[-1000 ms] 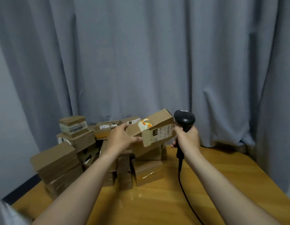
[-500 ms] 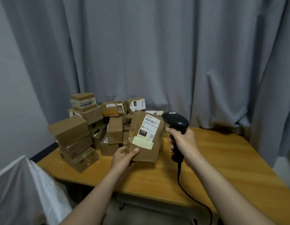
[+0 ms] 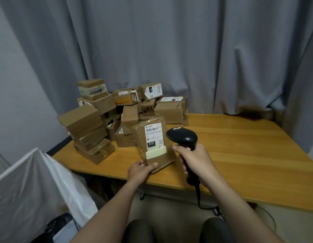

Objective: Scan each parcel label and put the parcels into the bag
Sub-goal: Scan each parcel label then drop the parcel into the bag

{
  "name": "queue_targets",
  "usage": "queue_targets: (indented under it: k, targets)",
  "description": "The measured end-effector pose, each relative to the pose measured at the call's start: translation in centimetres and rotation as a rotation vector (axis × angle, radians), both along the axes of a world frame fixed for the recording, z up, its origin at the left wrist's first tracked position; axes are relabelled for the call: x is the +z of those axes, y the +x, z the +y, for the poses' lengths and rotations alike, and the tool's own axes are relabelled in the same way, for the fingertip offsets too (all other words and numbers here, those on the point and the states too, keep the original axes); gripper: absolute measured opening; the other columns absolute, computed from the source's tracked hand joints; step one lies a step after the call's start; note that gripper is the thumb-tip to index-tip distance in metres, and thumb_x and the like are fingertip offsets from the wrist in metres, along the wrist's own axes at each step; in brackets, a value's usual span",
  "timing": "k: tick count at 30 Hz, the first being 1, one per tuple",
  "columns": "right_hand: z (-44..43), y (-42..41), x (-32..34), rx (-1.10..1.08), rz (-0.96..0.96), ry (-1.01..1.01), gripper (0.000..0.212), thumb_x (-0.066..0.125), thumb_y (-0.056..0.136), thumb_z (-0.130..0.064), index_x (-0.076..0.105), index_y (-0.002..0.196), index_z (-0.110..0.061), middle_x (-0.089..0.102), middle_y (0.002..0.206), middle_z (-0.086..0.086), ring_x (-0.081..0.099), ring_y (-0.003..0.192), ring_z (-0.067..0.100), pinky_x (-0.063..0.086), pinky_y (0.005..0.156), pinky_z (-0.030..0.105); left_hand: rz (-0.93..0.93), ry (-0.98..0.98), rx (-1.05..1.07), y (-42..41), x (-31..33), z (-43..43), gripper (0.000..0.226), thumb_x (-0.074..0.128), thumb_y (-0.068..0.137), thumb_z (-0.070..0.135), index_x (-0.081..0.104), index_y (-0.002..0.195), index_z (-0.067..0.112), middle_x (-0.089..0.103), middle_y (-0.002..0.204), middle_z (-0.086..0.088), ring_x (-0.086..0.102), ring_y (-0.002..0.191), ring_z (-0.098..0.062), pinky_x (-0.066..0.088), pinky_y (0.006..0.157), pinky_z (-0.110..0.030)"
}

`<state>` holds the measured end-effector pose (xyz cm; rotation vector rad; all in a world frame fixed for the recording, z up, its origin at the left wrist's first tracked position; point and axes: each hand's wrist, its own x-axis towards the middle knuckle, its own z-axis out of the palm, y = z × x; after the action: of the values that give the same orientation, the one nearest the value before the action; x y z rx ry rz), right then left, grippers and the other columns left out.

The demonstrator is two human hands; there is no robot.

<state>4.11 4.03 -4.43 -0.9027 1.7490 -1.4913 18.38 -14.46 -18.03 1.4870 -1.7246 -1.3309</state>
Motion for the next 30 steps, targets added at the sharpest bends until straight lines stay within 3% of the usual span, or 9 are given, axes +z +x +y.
queue_targets:
  k: [5, 9, 13, 17, 19, 21, 25, 27, 30]
  targets:
    - [0.4, 0.9, -1.1, 0.036, 0.028, 0.042, 0.039, 0.071, 0.096, -0.031, 0.061, 0.065, -0.008, 0.054, 0.054, 0.009, 0.051, 0.048, 0.024, 0.043, 0.047, 0.029, 0.022, -0.010, 0.013, 0.3, -1.0, 0.0, 0.090, 0.090, 0.042, 0.070, 0.073, 0.116, 0.022, 0.077, 0.107, 0.012, 0.071, 0.102, -0.009, 0.054, 0.102, -0.038]
    - [0.5, 1.4, -1.2, 0.036, 0.010, 0.016, 0.037, 0.071, 0.096, -0.026, 0.060, 0.066, -0.009, 0.053, 0.054, 0.006, 0.049, 0.044, 0.020, 0.042, 0.044, 0.027, -0.045, -0.080, 0.028, 0.3, -2.2, -0.2, 0.109, 0.085, 0.032, 0.084, 0.071, 0.123, 0.027, 0.072, 0.113, 0.016, 0.063, 0.117, -0.012, 0.051, 0.106, -0.042]
    - [0.1, 1.7, -1.5, 0.034, 0.002, 0.015, 0.038, 0.070, 0.096, -0.025, 0.059, 0.064, -0.009, 0.052, 0.055, 0.007, 0.047, 0.043, 0.021, 0.040, 0.043, 0.027, -0.091, -0.105, 0.032, 0.1, -2.0, -0.2, 0.097, 0.083, 0.036, 0.082, 0.070, 0.118, 0.032, 0.069, 0.105, 0.019, 0.059, 0.121, -0.016, 0.049, 0.106, -0.044]
    - [-0.9, 1.8, -1.7, 0.022, -0.013, 0.025, 0.036, 0.071, 0.096, -0.024, 0.059, 0.066, -0.008, 0.052, 0.055, 0.007, 0.047, 0.044, 0.020, 0.040, 0.043, 0.028, -0.109, -0.137, -0.007, 0.3, -1.3, -0.5, 0.069, 0.087, 0.044, 0.075, 0.073, 0.094, 0.030, 0.073, 0.088, 0.016, 0.068, 0.100, -0.014, 0.056, 0.092, -0.038]
    - [-1.7, 1.8, -1.6, 0.010, -0.017, 0.035, 0.036, 0.071, 0.096, -0.024, 0.059, 0.065, -0.009, 0.052, 0.054, 0.006, 0.047, 0.043, 0.020, 0.041, 0.044, 0.028, -0.096, -0.115, -0.061, 0.4, -1.0, -0.9, 0.057, 0.093, 0.055, 0.061, 0.074, 0.092, 0.021, 0.077, 0.088, 0.008, 0.066, 0.076, -0.002, 0.053, 0.073, -0.021]
    - [-2.4, 1.8, -1.2, 0.004, -0.023, 0.040, 0.035, 0.071, 0.096, -0.024, 0.059, 0.067, -0.008, 0.052, 0.056, 0.007, 0.047, 0.044, 0.020, 0.041, 0.044, 0.029, -0.092, -0.098, -0.098, 0.6, -0.8, -1.4, 0.062, 0.095, 0.061, 0.052, 0.071, 0.097, 0.007, 0.073, 0.092, 0.010, 0.061, 0.064, 0.005, 0.046, 0.062, -0.013]
    - [-3.6, 2.3, -0.3, -0.014, -0.035, 0.047, 0.034, 0.070, 0.097, -0.024, 0.059, 0.068, -0.008, 0.052, 0.056, 0.008, 0.046, 0.043, 0.021, 0.039, 0.044, 0.029, -0.140, -0.123, -0.081, 0.7, -1.2, -2.3, 0.090, 0.084, 0.040, 0.081, 0.075, 0.101, 0.015, 0.077, 0.094, 0.006, 0.070, 0.100, -0.018, 0.054, 0.080, -0.031]
    - [-3.9, 2.5, -0.1, -0.020, -0.035, 0.050, 0.034, 0.070, 0.097, -0.023, 0.058, 0.069, -0.009, 0.051, 0.054, 0.007, 0.044, 0.042, 0.021, 0.038, 0.043, 0.029, -0.163, -0.126, -0.089, 0.7, -1.6, -2.8, 0.095, 0.080, 0.037, 0.085, 0.075, 0.103, 0.017, 0.076, 0.096, 0.006, 0.068, 0.100, -0.016, 0.053, 0.080, -0.030]
    - [-3.9, 2.7, 0.0, -0.035, -0.063, 0.051, 0.033, 0.069, 0.097, -0.021, 0.056, 0.070, -0.009, 0.049, 0.054, 0.007, 0.042, 0.041, 0.021, 0.036, 0.043, 0.028, -0.176, -0.141, -0.123, 0.8, -1.4, -3.0, 0.099, 0.079, 0.036, 0.088, 0.074, 0.112, 0.026, 0.071, 0.109, 0.010, 0.065, 0.101, -0.009, 0.057, 0.090, -0.033]
